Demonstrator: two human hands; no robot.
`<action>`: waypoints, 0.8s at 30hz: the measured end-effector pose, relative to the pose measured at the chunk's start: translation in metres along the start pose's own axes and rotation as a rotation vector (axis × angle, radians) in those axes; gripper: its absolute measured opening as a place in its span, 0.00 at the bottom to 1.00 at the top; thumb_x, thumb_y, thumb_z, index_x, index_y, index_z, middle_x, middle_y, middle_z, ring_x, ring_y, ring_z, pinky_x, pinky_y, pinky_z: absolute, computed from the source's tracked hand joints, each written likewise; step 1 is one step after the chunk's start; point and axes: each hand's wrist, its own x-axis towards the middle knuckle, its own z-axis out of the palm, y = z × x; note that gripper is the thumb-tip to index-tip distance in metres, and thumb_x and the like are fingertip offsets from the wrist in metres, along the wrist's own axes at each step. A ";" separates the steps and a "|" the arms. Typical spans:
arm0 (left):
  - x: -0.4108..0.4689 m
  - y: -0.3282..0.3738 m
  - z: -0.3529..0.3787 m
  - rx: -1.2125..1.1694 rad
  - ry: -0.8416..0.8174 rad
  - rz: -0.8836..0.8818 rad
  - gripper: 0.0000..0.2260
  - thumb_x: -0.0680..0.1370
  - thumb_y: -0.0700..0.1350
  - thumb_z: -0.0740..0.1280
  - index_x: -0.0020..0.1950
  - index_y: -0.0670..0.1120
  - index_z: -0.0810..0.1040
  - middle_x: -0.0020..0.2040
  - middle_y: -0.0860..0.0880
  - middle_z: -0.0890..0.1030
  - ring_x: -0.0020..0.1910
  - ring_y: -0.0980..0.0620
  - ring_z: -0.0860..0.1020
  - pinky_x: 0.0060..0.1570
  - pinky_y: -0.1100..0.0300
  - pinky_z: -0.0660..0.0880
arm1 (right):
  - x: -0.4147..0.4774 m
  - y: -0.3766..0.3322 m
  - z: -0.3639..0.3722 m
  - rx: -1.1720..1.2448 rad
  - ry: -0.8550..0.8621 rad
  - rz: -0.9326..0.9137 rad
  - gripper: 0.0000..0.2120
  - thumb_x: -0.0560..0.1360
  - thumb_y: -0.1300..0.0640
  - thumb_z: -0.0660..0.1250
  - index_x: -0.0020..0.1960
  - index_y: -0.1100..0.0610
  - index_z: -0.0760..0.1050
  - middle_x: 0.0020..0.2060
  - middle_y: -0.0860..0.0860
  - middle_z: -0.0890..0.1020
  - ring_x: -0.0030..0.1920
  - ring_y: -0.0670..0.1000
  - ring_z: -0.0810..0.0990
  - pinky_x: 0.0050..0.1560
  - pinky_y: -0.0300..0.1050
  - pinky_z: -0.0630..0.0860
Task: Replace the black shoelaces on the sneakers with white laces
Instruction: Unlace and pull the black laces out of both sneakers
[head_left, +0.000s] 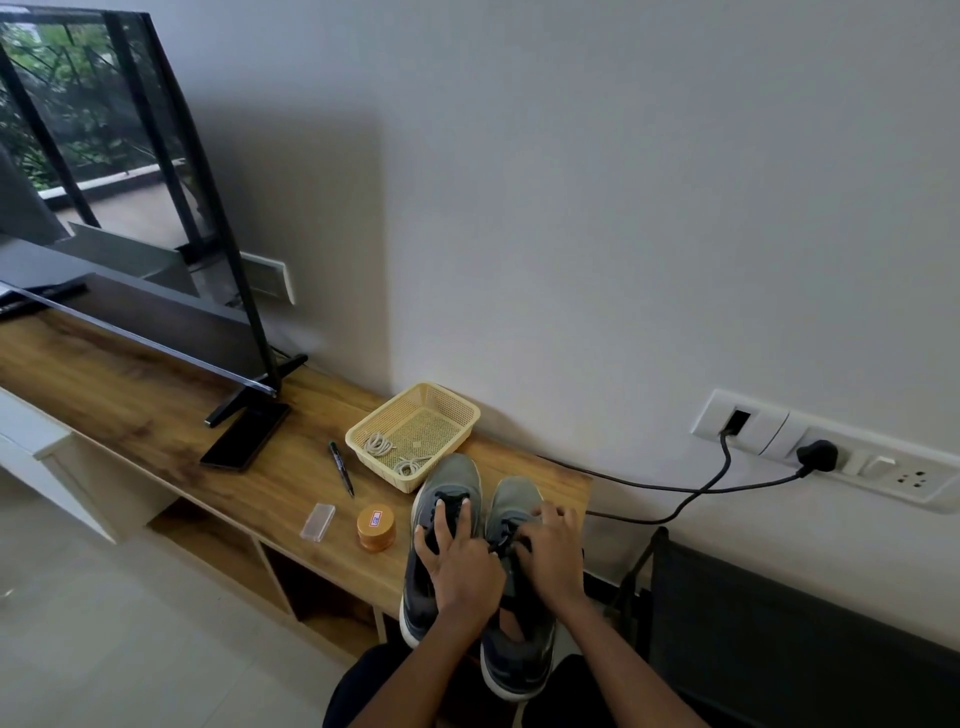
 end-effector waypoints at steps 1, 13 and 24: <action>0.000 0.000 0.000 0.009 0.002 -0.007 0.15 0.80 0.51 0.55 0.52 0.50 0.80 0.78 0.55 0.48 0.76 0.46 0.38 0.64 0.43 0.33 | 0.000 0.000 -0.001 0.045 0.019 0.041 0.03 0.72 0.55 0.69 0.43 0.53 0.82 0.53 0.49 0.76 0.55 0.53 0.68 0.50 0.45 0.71; -0.002 0.000 0.000 0.036 0.008 0.002 0.15 0.80 0.50 0.54 0.52 0.50 0.80 0.78 0.54 0.48 0.76 0.46 0.39 0.66 0.42 0.34 | 0.015 0.053 -0.011 0.316 0.167 0.749 0.10 0.76 0.60 0.61 0.44 0.59 0.80 0.47 0.57 0.80 0.48 0.56 0.75 0.55 0.49 0.63; 0.009 0.007 -0.003 0.175 0.108 0.135 0.13 0.78 0.54 0.57 0.55 0.49 0.75 0.61 0.47 0.71 0.63 0.44 0.64 0.65 0.47 0.50 | 0.008 -0.001 -0.015 -0.058 -0.093 -0.024 0.09 0.73 0.53 0.65 0.52 0.53 0.79 0.55 0.48 0.76 0.59 0.52 0.66 0.55 0.43 0.67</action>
